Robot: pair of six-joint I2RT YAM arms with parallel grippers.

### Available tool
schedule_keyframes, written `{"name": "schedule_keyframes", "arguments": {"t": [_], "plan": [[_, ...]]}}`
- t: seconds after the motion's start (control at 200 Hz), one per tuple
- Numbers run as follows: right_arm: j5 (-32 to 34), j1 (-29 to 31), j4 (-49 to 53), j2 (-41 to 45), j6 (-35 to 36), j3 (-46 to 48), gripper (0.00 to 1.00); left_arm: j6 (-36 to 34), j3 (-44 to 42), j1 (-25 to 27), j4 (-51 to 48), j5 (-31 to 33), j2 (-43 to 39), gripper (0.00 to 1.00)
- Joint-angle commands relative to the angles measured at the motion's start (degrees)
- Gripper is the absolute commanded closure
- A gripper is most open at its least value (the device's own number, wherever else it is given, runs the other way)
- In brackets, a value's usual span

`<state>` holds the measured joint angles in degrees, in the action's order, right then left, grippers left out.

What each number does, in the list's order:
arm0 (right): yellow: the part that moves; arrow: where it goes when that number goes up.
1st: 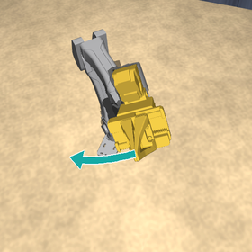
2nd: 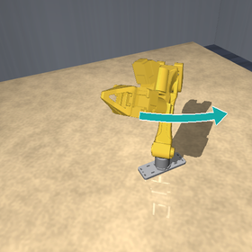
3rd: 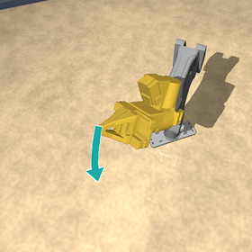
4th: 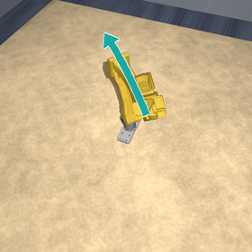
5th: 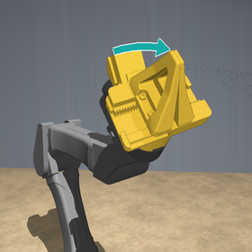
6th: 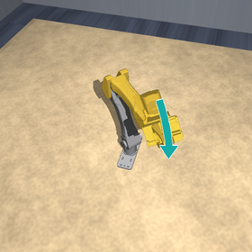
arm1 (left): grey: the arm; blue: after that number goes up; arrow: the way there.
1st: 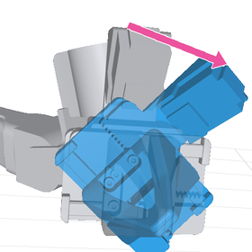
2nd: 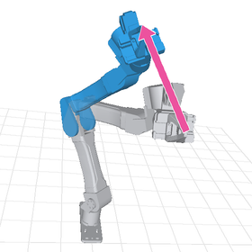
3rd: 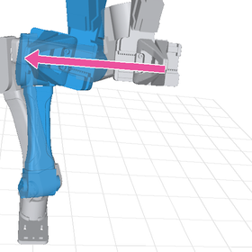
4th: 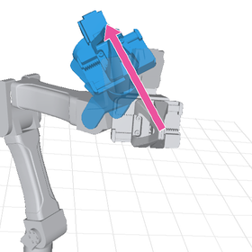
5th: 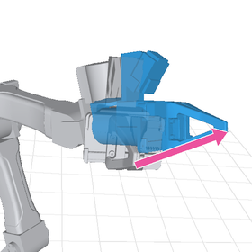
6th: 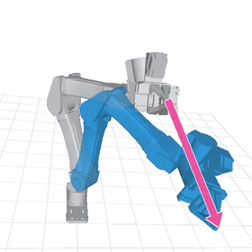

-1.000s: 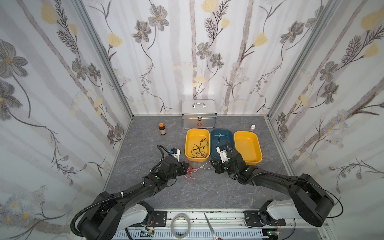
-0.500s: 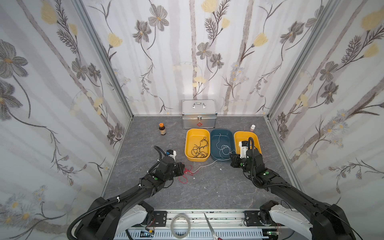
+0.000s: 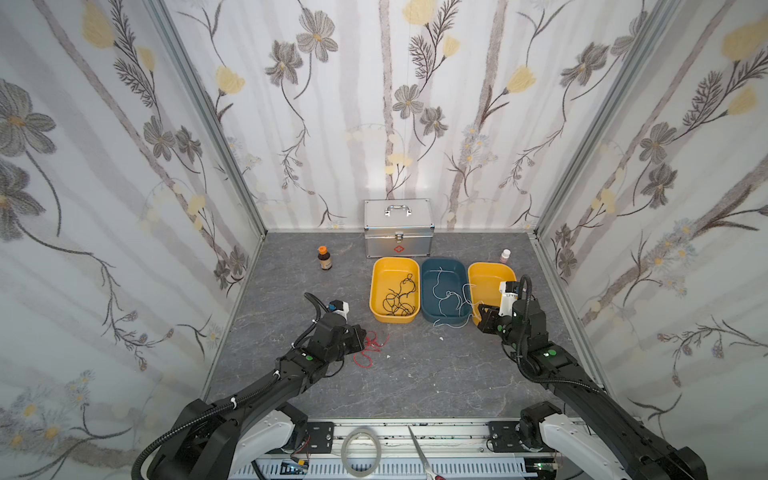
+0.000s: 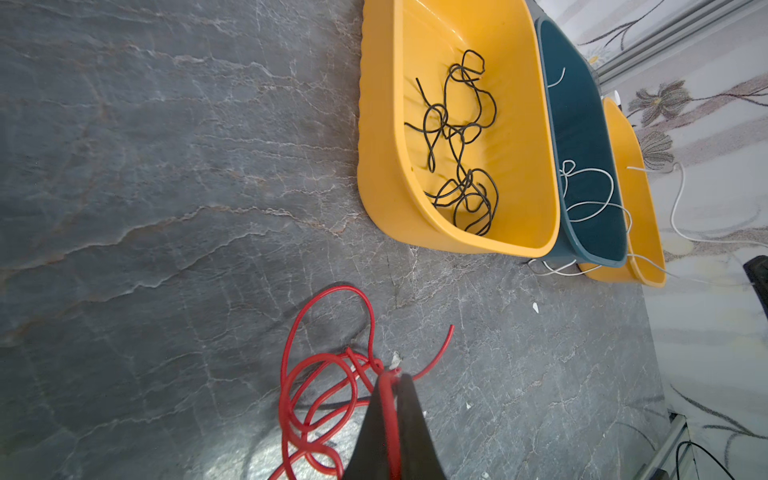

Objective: Untangle the cables
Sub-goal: 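Pull the last white wire end out and drop it into the teal tub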

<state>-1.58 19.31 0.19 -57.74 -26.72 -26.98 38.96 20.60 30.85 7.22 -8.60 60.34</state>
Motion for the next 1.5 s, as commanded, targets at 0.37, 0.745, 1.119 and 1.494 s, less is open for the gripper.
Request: {"name": "schedule_keyframes", "arguments": {"t": [0.37, 0.745, 1.119, 1.494], "plan": [[-15.25, -0.42, 1.24, 8.61, 1.67, -6.71, 1.0, -0.07, -0.7, -0.31, 0.8, -0.07, -0.13, 0.97], [-9.62, -0.42, -4.25, 1.88, 5.56, -11.52, 1.0, 0.32, -1.11, -0.38, 4.02, -3.07, 1.1, 0.96], [-1.43, -0.38, -5.99, -14.75, 8.84, -17.87, 1.0, 1.55, -2.17, -0.27, 5.16, -3.43, -0.21, 0.96], [0.18, 2.28, -7.33, -33.19, 7.74, -23.61, 1.0, 1.47, 0.28, 1.78, 6.6, -5.59, 1.01, 0.96]]}}
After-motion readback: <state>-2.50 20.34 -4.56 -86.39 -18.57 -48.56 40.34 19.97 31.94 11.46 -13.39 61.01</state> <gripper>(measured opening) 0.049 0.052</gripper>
